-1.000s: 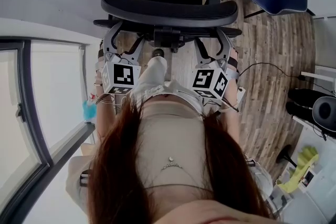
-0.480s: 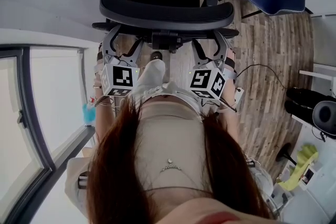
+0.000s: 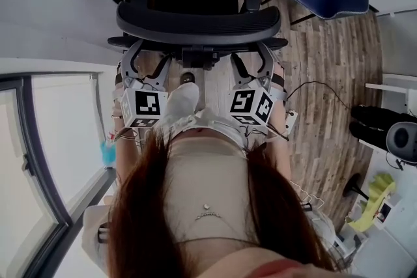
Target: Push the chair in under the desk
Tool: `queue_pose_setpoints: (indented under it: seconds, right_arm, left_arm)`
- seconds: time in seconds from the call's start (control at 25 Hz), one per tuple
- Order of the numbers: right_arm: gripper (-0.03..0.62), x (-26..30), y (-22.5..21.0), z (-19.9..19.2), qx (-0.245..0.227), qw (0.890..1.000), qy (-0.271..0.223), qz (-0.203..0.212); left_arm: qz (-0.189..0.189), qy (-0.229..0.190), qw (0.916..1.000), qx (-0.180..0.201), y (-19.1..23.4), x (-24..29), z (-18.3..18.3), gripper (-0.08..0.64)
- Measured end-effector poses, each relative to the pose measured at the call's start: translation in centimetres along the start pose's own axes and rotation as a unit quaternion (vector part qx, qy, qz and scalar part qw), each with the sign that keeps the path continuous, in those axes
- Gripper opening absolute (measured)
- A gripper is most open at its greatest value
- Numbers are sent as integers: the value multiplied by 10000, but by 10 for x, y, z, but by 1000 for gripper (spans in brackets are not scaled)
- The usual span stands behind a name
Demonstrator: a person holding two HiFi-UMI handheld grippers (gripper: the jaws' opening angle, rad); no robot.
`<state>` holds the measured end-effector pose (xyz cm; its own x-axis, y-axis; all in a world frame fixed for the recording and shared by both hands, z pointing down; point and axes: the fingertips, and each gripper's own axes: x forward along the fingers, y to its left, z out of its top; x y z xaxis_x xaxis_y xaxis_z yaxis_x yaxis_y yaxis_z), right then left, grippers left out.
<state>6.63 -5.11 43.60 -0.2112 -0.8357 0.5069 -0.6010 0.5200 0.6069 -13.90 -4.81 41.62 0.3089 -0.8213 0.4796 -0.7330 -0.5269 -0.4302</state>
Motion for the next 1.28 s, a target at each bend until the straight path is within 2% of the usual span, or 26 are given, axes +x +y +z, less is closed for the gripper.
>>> queue_pose_setpoints:
  seconds: [0.36, 0.6, 1.28]
  right_arm:
    - [295, 16, -7, 6, 35, 9999, 136, -51]
    - [295, 23, -15, 5, 76, 9998, 196, -70]
    - [296, 52, -34, 10, 180, 9992, 332, -135]
  left_arm:
    - [-124, -136, 9997, -180, 14, 13, 3, 301]
    - [-121, -121, 9999, -17, 18, 22, 8, 301]
    - [-426, -145, 9990, 78, 35, 53, 16, 301]
